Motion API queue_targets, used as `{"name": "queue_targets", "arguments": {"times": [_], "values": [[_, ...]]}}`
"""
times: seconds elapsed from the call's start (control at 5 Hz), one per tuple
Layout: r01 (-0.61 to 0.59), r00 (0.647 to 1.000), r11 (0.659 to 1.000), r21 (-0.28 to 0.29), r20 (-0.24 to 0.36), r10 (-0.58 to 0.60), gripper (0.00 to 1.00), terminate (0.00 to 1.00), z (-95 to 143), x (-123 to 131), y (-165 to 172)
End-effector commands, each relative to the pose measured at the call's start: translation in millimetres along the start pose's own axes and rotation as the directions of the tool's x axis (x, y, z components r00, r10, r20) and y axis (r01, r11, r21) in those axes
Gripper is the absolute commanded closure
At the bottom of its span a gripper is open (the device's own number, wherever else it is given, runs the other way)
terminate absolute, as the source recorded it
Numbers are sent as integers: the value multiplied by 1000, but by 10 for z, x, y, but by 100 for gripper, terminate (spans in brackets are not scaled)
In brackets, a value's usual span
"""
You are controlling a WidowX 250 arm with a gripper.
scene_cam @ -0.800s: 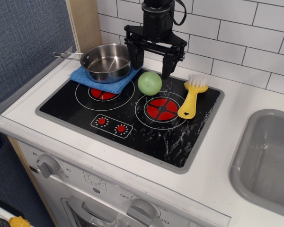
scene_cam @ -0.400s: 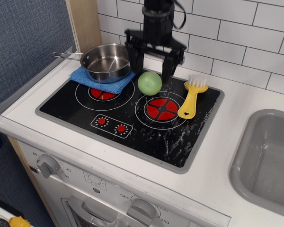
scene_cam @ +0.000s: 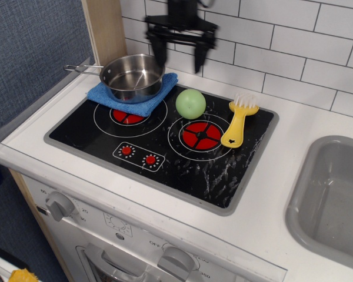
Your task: Move the pot in front of the yellow brush
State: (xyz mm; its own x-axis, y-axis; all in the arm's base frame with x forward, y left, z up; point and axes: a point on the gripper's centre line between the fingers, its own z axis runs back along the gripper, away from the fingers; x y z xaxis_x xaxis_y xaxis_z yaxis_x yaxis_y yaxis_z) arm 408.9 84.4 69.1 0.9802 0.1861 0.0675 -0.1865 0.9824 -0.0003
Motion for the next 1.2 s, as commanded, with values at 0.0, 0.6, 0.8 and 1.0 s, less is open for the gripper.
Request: {"name": "queue_targets", "arguments": {"times": [0.0, 0.6, 0.8, 1.0], "values": [[-84, 996, 996, 9, 23, 84, 0, 0, 109, 238, 361], [0, 1000, 999, 38, -22, 1, 100, 0, -86, 52, 152], [-1, 1000, 999, 36, -28, 2, 100, 0, -106, 19, 134], [14, 1000, 999, 39, -27, -13, 100, 0, -100, -26, 92]]}}
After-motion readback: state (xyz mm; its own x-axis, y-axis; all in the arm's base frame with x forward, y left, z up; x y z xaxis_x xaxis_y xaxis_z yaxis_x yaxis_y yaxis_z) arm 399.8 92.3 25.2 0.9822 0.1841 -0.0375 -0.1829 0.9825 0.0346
